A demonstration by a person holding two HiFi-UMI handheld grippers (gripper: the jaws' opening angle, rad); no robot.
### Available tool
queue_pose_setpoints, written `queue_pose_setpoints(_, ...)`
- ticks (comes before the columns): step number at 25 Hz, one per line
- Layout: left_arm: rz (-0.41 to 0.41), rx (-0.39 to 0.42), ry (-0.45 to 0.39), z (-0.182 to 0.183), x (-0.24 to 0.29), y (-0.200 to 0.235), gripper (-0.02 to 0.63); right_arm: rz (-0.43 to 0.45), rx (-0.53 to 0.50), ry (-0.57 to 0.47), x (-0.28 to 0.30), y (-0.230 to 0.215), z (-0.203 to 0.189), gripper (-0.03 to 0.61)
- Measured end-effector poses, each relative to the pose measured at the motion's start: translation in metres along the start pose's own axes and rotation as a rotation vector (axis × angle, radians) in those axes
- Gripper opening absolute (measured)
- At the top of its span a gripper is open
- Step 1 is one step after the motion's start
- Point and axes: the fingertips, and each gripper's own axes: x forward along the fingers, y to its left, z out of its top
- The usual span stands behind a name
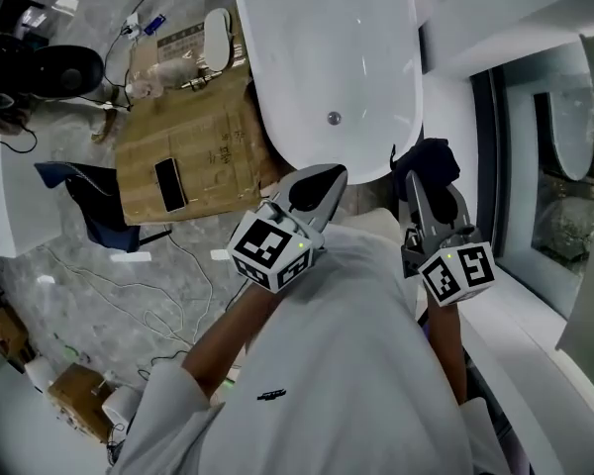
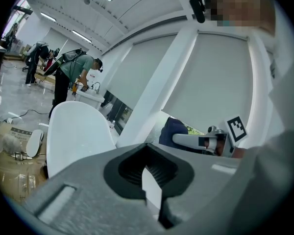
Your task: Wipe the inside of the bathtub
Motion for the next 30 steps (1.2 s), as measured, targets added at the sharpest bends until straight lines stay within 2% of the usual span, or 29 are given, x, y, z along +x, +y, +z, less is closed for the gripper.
queue_pose_setpoints(8, 0.028, -0.033, 0.002, 0.011, 0.022, 0.038, -0.005, 0.042, -0.018, 0.058, 0.044, -0.011, 0.010, 0.054)
queue_pose_setpoints(17, 0.194, -0.078, -0.049, 0.030, 0.065, 0.057, -0.005, 0.197, -0.042, 0.121, 0.096, -0.063, 0.036, 0.054)
queue_pose_setpoints(21, 0.260, -0.089, -0.039, 0.036, 0.097, 0.067, -0.005, 0.280, -0.058, 0.149, 0.117, -0.086, 0.050, 0.054)
queue_pose_setpoints(24, 0.293, -0.096, -0.032, 0.041, 0.122, 0.068, -0.005, 0.329, -0.031, 0.178, 0.126, -0.104, 0.055, 0.054)
queue_pose_setpoints(30, 0.353, -0.101, 0.011, 0.044, 0.164, 0.067, -0.005, 0.394, -0.006, 0.219, 0.151, -0.143, 0.066, 0.054)
